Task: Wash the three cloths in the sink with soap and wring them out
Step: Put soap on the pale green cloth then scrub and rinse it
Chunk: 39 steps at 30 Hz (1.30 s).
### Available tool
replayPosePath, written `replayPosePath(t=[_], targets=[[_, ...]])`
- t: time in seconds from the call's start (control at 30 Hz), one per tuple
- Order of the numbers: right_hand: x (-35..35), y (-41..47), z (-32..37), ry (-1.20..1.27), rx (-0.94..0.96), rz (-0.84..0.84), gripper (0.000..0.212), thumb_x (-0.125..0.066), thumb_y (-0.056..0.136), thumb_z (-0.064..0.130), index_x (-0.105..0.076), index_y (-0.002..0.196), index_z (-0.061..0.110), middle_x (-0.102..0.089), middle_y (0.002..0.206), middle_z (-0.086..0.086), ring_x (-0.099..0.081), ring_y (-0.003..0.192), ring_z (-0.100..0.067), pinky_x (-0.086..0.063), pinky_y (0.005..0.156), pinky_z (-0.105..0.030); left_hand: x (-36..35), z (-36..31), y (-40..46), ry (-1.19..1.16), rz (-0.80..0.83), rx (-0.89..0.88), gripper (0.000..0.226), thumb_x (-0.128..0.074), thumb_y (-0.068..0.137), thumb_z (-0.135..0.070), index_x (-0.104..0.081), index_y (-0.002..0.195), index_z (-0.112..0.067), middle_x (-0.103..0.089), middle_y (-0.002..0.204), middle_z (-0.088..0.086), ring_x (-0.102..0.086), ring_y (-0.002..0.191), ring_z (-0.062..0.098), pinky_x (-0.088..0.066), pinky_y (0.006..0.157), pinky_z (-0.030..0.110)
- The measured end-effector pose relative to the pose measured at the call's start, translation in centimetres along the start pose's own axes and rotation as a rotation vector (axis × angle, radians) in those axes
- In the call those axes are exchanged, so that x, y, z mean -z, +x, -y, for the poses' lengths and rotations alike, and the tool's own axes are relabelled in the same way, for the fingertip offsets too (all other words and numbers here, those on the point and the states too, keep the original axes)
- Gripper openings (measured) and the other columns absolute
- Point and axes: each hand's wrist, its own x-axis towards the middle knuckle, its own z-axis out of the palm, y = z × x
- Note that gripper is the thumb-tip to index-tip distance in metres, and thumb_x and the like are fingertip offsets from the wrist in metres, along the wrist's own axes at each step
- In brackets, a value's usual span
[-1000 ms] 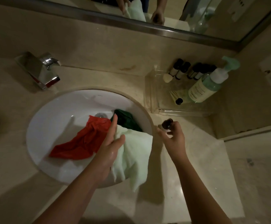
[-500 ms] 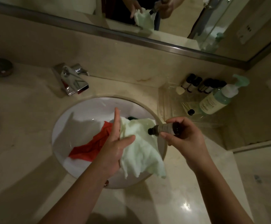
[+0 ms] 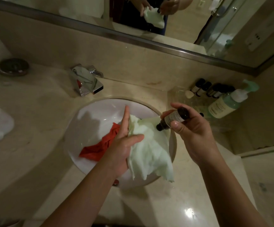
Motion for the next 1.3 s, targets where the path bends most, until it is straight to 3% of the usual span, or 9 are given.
replayPosePath(t=[0.07,0.2,0.3,0.4,0.6,0.8,0.97,1.2,1.3], targets=[[-0.2,0.0,0.0,-0.035,0.011,-0.007,0.039,-0.062,0.073,0.009,-0.058,0.111,0.013,-0.074,0.091,0.003,-0.069,0.095,-0.014,-0.055,0.086,-0.028,0.0,-0.2,-0.2,0.005,-0.005,0.002,0.088,-0.046,0.091,0.010,-0.027,0.143,-0.058,-0.072,0.089,-0.026,-0.071,0.099,0.018,-0.060,0.074,0.037],[-0.6,0.1,0.4,-0.080,0.017,-0.030,0.037,-0.063,0.071,0.013,-0.059,0.107,0.013,-0.074,0.089,0.005,-0.069,0.093,-0.012,-0.056,0.081,-0.026,0.0,-0.5,-0.2,0.002,-0.004,0.020,0.087,-0.046,0.090,0.011,-0.029,0.143,-0.057,-0.070,0.108,-0.013,-0.071,0.098,0.021,-0.060,0.078,0.039],[-1.1,0.3,0.7,-0.102,0.020,-0.032,0.037,-0.064,0.068,0.013,-0.059,0.104,0.011,-0.073,0.086,0.005,-0.070,0.092,-0.011,-0.056,0.083,-0.027,0.0,-0.7,-0.2,0.004,-0.003,0.020,0.086,-0.046,0.090,0.011,-0.031,0.142,-0.056,-0.072,0.102,-0.017,-0.070,0.100,0.022,-0.059,0.080,0.040],[-1.4,0.4,0.7,-0.141,0.024,-0.032,0.032,-0.066,0.067,0.015,-0.060,0.099,0.014,-0.073,0.085,0.007,-0.070,0.092,-0.009,-0.056,0.084,-0.026,0.0,-0.8,-0.2,0.008,-0.008,0.033,0.088,-0.047,0.089,0.011,-0.030,0.143,-0.056,-0.062,0.118,-0.013,-0.070,0.102,0.022,-0.059,0.079,0.040],[-1.5,0.7,0.3,-0.226,0.048,-0.064,0.027,-0.065,0.081,-0.007,-0.062,0.094,0.017,-0.074,0.086,0.008,-0.070,0.092,-0.013,-0.054,0.088,-0.037,-0.1,-0.8,-0.2,0.000,-0.006,0.045,0.088,-0.047,0.089,0.011,-0.030,0.142,-0.056,-0.057,0.119,-0.014,-0.071,0.099,0.021,-0.059,0.072,0.037],[-1.7,0.5,1.0,-0.198,0.066,-0.165,0.034,-0.074,0.064,0.025,-0.064,0.097,0.025,-0.070,0.108,-0.006,-0.067,0.104,-0.023,-0.050,0.096,-0.051,-0.1,-0.9,-0.2,0.004,-0.011,0.043,0.087,-0.048,0.089,0.010,-0.031,0.142,-0.056,-0.063,0.115,-0.011,-0.071,0.098,0.022,-0.059,0.075,0.040],[-1.9,0.3,0.7,-0.264,0.018,-0.083,0.033,-0.072,0.067,0.022,-0.063,0.098,0.026,-0.074,0.093,0.012,-0.068,0.097,-0.009,-0.053,0.095,-0.044,-0.2,-0.8,-0.3,-0.023,0.009,0.028,0.092,-0.055,0.078,0.006,-0.032,0.141,-0.057,-0.054,0.135,-0.004,-0.069,0.105,0.024,-0.058,0.080,0.042],[-1.7,-0.1,0.6,-0.169,0.067,-0.106,0.034,-0.072,0.068,0.024,-0.062,0.100,0.022,-0.074,0.092,0.009,-0.069,0.096,-0.015,-0.053,0.094,-0.045,-0.5,-0.6,-0.1,-0.023,0.028,0.024,0.090,-0.050,0.085,0.010,-0.032,0.140,-0.058,-0.056,0.135,-0.004,-0.069,0.104,0.023,-0.059,0.078,0.038],[-1.4,-0.3,0.5,-0.151,0.121,-0.152,0.039,-0.075,0.066,0.036,-0.063,0.101,0.024,-0.074,0.094,0.007,-0.069,0.098,-0.017,-0.053,0.093,-0.046,-0.5,-0.4,-0.1,-0.004,0.026,0.023,0.089,-0.050,0.084,0.010,-0.033,0.139,-0.058,-0.061,0.131,-0.006,-0.069,0.103,0.023,-0.059,0.082,0.041]])
